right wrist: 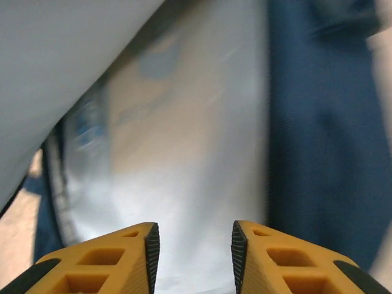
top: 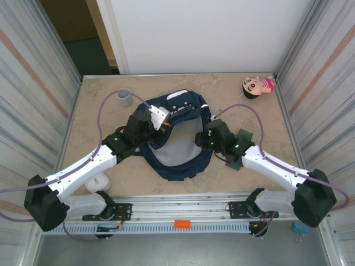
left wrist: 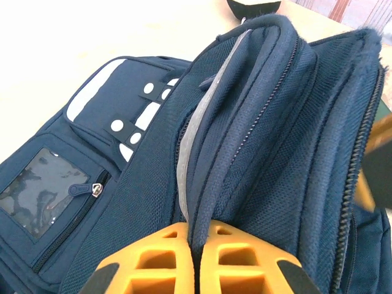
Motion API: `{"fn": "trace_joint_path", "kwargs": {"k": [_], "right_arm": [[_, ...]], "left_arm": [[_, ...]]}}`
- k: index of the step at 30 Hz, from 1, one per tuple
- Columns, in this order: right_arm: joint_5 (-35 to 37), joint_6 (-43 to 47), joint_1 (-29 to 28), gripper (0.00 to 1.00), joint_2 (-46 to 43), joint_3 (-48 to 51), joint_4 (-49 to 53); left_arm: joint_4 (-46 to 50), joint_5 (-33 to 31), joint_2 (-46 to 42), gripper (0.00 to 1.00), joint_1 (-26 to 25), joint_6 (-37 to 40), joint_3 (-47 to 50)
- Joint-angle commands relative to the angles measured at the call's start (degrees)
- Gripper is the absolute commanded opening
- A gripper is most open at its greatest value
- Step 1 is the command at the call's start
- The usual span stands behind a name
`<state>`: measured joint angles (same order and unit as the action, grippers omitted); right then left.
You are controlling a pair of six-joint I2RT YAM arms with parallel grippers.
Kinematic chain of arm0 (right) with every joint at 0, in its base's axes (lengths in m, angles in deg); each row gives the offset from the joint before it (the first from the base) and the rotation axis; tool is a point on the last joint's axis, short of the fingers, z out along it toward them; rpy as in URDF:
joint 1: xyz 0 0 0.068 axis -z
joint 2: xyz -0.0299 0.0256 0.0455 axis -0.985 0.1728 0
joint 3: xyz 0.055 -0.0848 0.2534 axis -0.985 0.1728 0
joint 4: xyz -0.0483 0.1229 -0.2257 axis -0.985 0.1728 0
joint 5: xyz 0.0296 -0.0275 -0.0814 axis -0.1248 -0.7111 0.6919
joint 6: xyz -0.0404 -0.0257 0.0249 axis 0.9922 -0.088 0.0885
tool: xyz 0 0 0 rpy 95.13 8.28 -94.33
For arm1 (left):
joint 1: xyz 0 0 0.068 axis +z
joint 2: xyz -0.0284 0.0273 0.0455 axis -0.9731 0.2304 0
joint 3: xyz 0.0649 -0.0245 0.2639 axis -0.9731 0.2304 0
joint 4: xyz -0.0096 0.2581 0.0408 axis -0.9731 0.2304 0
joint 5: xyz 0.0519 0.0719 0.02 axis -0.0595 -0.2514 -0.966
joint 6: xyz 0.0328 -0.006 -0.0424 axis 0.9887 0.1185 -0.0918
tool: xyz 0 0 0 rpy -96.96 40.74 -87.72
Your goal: Pack the student bag
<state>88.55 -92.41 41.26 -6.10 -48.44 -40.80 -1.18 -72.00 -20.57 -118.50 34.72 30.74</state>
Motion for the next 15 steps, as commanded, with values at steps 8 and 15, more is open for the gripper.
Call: {"fn": "trace_joint_path", "kwargs": {"k": [8,15], "right_arm": [[-4.8,15.5,25.6,0.51,3.7,-10.5,27.7],[-2.6,15.6,33.0,0.59,12.7,-13.3,32.0]], "left_arm": [[-4.3,-3.3,-3.6,0.00,0.9,-0.7,0.1],[-3.9,-2.9,-3.4,0.00,1.0,-0.6,0.0]]}}
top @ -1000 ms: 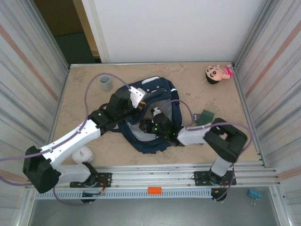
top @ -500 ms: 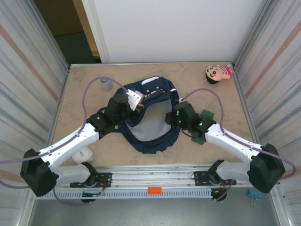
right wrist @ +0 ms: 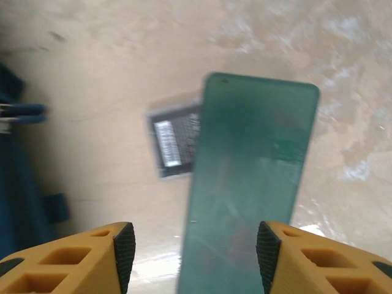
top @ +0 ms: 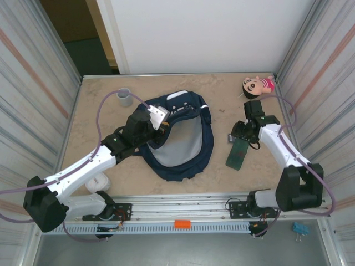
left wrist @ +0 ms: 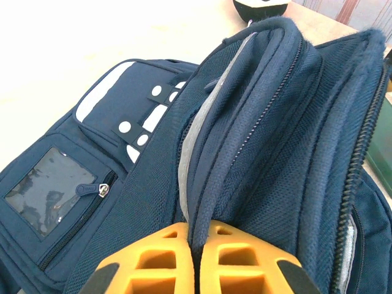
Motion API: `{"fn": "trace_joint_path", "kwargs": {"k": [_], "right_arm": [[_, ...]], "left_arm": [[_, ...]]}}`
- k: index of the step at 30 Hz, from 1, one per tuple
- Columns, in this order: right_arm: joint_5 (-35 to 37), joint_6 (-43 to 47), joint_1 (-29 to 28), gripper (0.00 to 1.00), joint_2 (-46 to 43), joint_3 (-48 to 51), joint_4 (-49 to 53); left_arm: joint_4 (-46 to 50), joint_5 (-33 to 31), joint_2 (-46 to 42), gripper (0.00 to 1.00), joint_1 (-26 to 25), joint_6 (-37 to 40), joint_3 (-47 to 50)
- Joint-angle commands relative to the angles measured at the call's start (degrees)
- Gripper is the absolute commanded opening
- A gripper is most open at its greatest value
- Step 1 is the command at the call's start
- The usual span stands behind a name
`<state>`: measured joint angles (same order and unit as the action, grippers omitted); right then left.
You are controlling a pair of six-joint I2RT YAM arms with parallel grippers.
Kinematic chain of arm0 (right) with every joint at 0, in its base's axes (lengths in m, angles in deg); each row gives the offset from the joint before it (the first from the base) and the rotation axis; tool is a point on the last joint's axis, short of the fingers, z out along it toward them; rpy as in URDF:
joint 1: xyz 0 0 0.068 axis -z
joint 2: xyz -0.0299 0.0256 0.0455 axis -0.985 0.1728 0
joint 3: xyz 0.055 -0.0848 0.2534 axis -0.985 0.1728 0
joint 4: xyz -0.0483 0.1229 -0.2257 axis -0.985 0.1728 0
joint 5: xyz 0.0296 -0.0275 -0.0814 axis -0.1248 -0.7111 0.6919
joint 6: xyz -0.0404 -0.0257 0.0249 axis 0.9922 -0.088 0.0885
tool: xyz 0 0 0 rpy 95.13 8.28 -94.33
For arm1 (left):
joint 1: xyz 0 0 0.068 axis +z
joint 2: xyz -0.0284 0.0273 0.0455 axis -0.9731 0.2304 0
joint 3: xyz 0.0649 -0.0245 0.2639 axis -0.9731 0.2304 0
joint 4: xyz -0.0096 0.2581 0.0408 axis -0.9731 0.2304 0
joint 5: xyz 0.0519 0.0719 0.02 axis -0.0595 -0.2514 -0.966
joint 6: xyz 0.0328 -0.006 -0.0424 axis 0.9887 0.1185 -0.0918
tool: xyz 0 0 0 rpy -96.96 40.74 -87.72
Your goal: Pack the student bag
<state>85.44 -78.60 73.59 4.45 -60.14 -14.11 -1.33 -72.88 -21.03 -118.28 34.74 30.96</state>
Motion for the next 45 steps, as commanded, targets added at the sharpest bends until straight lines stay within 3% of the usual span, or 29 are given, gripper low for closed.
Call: {"fn": "trace_joint_path", "kwargs": {"k": [1,9,34,45], "right_arm": [[0.8,1.8,0.6,0.61,2.6,-1.5,5.2],[0.9,-0.1,-1.1,0.74,2.8,2.5,3.9],[0.2,-1.7,0.5,0.90,3.9,8.1,-0.7],[-1.9,-1.4,0.6,0.92,6.0,9.0,-2.8]], "left_arm": [[-3.6,-2.0,-3.1,0.00,0.7,-0.6,-0.2],[-3.7,-1.8,-3.4,0.00,0.9,-0.7,-0.2],[-3.9,-2.1,-2.9,0.00,0.9,-1.1,0.0],[-3.6,-1.9,-2.9,0.00,0.9,-1.1,-0.5]]}}
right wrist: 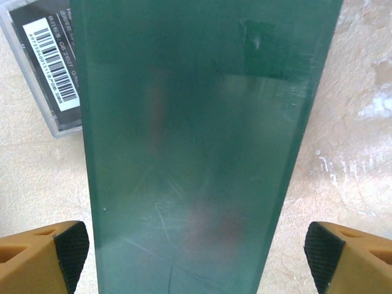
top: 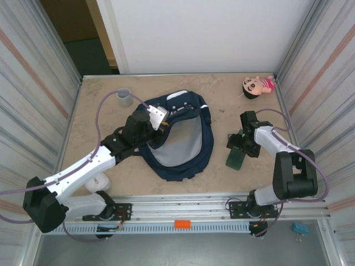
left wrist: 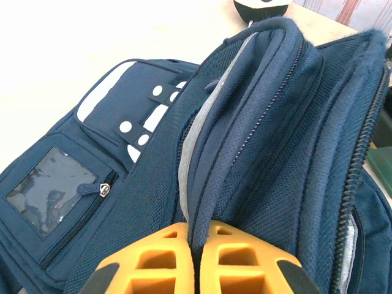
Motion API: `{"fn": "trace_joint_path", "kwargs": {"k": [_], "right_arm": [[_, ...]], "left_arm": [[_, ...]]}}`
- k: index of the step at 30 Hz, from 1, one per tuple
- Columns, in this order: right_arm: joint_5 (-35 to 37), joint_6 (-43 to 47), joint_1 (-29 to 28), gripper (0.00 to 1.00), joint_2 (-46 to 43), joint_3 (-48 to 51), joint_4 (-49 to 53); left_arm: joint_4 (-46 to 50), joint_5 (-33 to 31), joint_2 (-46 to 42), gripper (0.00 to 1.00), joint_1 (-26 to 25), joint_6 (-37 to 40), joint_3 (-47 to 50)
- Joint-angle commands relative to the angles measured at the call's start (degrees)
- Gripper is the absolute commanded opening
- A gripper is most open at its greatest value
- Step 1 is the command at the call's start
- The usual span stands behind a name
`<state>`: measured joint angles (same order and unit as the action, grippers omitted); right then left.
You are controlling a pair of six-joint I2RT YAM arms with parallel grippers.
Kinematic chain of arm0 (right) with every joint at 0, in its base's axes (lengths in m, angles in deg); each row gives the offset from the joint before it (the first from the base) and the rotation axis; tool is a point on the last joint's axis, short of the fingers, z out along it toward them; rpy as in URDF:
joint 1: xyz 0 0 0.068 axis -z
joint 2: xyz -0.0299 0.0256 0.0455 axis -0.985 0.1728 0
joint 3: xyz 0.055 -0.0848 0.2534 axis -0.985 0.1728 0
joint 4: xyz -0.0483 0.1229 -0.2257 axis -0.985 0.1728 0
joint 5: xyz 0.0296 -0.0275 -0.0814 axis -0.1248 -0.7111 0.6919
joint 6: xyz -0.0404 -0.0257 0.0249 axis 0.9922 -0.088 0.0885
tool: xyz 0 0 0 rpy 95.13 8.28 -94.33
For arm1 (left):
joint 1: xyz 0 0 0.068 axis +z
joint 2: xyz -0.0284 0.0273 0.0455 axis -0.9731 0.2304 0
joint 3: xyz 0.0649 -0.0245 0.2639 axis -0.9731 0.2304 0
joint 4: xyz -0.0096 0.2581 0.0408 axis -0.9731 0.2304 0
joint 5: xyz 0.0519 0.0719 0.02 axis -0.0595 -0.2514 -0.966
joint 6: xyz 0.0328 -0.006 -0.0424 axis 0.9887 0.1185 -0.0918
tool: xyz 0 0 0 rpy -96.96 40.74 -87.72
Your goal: Pack the student bag
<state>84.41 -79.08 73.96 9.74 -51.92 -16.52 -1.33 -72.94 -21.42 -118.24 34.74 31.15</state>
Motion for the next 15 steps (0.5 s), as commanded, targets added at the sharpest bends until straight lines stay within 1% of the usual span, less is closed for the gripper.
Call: {"fn": "trace_joint_path", "kwargs": {"k": [1,15], "right_arm": [[-0.9,-0.8,0.2,0.92,0.8,0.8,-0.5],[-1.9,-0.3,0.3,0.91,3.9,0.7,-2.0]], "left_arm": [[-3.6,-1.9,-2.5,0.00,0.9,-1.1,-0.6],[-3.6,-1.6,-2.1,0.00,0.9,-1.1,-1.0]]}}
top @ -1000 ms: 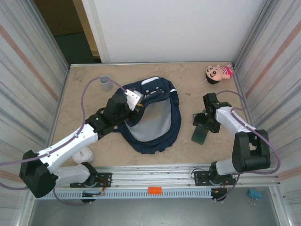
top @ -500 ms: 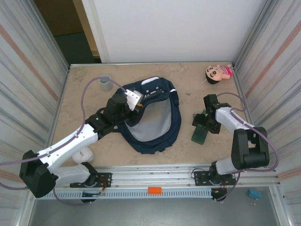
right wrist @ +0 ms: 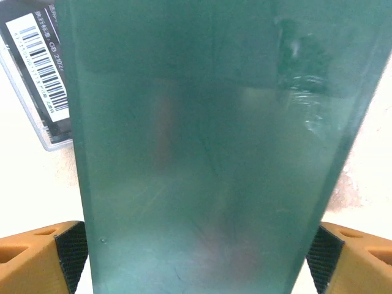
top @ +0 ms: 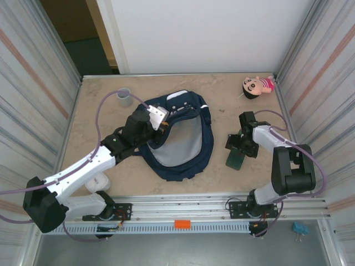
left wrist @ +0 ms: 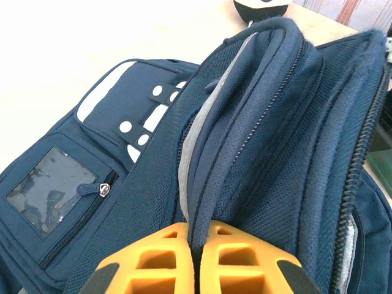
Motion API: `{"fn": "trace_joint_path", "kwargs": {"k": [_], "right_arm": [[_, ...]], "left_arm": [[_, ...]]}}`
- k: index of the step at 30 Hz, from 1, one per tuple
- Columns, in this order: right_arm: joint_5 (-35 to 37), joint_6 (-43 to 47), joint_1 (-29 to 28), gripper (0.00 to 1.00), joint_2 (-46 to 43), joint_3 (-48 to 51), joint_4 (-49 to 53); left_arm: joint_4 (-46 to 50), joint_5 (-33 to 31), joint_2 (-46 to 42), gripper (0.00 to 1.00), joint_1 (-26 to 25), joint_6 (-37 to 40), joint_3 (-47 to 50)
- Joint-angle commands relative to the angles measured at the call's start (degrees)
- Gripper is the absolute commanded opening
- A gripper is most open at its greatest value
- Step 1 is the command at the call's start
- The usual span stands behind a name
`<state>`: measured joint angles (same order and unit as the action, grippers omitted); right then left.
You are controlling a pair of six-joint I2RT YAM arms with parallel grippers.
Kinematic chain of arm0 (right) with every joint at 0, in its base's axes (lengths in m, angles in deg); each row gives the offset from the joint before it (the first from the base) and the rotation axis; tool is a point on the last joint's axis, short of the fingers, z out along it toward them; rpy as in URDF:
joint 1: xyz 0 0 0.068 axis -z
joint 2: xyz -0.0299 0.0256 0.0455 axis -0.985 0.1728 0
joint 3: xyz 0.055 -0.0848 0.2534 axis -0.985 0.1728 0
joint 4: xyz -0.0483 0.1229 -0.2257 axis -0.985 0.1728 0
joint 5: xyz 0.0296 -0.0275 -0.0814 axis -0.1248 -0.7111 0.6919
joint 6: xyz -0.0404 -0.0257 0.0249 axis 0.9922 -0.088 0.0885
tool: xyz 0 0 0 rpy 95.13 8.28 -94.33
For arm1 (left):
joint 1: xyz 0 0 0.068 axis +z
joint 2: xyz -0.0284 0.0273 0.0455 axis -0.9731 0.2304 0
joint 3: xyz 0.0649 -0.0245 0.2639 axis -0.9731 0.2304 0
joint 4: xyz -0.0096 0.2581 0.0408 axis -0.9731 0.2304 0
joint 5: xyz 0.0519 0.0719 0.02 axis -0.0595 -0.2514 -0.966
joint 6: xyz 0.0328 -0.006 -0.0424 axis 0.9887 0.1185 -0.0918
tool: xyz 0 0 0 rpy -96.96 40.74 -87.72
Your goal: Pack the student bag
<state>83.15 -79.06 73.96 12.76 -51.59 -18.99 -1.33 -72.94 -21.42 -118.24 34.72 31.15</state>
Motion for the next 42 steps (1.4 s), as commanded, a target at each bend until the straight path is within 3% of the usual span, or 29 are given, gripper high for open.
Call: {"fn": "trace_joint_path", "kwargs": {"k": [1,29,42], "right_arm": [[-0.6,-0.5,0.2,0.91,0.9,0.4,0.5],[-3.2,-0.7,1.3,0.86,4.4,-0.4,-0.1],[-1.7,-1.1,1.2,0.70,-2.5,0.5,0.6]], "left_arm": [[-3.7,-1.6,-2.1,0.00,0.9,-1.1,-1.0],[-3.2,-2.4,-3.3,0.00,0.9,-1.0,-0.5],[-3.1,-2.7,-3.9,0.00,0.9,-1.0,0.0]]}}
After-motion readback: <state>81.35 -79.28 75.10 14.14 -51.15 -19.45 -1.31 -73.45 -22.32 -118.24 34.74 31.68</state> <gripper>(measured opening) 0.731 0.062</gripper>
